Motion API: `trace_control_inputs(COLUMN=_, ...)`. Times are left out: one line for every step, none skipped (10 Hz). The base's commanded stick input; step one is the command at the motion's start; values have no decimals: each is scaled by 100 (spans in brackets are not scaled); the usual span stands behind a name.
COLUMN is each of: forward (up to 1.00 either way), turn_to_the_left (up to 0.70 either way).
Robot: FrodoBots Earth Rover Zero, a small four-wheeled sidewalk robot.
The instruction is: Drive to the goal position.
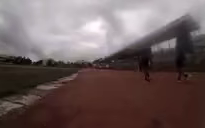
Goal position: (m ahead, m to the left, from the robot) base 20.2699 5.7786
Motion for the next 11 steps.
trace_control_inputs(forward=70, turn_to_the_left=0)
trace_control_inputs(forward=70, turn_to_the_left=3)
trace_control_inputs(forward=70, turn_to_the_left=0)
trace_control_inputs(forward=70, turn_to_the_left=-15)
trace_control_inputs(forward=70, turn_to_the_left=-31)
trace_control_inputs(forward=70, turn_to_the_left=-16)
trace_control_inputs(forward=70, turn_to_the_left=8)
trace_control_inputs(forward=70, turn_to_the_left=0)
trace_control_inputs(forward=70, turn_to_the_left=0)
trace_control_inputs(forward=70, turn_to_the_left=0)
trace_control_inputs(forward=70, turn_to_the_left=0)
